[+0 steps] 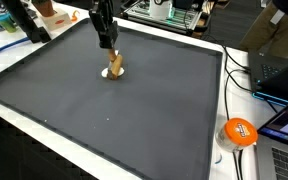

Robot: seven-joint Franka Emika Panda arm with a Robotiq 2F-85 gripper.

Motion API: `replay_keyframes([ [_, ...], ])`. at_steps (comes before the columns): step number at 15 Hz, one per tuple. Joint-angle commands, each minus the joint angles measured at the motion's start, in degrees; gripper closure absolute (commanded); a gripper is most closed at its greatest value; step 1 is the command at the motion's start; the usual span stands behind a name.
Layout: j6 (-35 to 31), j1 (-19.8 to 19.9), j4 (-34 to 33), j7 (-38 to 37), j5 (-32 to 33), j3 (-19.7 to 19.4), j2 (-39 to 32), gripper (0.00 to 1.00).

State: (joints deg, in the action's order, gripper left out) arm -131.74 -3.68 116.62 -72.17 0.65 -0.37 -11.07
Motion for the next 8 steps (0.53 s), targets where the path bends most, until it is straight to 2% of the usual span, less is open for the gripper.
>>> replay_keyframes([
  [1,-0.21,-0.75,0.05,-0.33,0.75,-0.21,-1.44,0.78],
  [4,2.41,-1.31,-0.26,-0.06,2.07,-0.01,-2.08,0.78],
  [8,2.66,-2.16,0.00,2.36,1.92,0.83,-2.93,0.78],
])
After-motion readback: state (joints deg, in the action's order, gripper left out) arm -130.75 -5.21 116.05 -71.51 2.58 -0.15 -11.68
